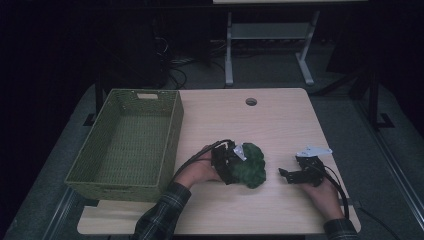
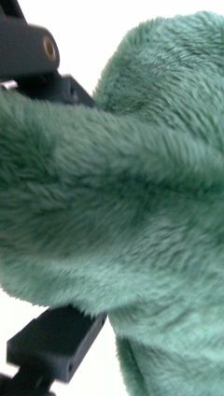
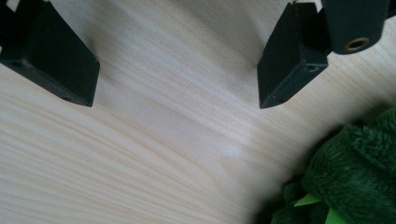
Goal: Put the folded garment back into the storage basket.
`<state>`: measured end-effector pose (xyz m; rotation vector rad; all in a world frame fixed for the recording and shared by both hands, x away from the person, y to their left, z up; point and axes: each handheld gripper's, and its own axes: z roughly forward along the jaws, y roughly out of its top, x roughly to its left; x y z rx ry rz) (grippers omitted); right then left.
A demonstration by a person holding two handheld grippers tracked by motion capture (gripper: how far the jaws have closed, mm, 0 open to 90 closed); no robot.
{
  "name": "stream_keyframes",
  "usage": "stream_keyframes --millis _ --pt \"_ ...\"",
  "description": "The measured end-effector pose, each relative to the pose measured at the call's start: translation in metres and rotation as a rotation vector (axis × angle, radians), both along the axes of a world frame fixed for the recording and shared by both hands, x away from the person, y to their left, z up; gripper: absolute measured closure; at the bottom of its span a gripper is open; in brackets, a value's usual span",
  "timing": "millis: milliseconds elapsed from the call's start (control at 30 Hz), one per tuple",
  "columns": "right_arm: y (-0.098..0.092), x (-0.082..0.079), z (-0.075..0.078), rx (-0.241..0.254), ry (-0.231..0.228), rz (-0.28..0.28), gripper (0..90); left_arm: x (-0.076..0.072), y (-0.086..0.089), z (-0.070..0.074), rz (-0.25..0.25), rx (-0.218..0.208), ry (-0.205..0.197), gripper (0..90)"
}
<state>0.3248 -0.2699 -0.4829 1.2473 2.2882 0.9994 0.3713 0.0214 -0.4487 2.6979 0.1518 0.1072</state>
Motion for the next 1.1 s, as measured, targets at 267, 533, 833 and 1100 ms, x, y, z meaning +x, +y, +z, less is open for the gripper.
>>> stream_keyframes --millis 267,533,833,1100 --pt "0.000 0.000 0.000 0.000 -0.001 0.001 12.5 0.001 0.000 0.003 0.016 -0.003 0.003 38.3" --pt "0.000 0.000 0.000 -0.001 -0.001 0.001 12.5 0.005 0.004 0.006 0.038 -0.003 0.038 64.4" --pt "0.000 0.000 0.000 -0.001 -0.001 0.001 12.6 0.004 0.007 0.011 0.063 -0.010 0.063 70.1" --pt "0.000 0.000 0.000 -0.001 -0.001 0.000 12.5 0.003 0.012 0.022 0.088 -0.039 0.086 70.6"
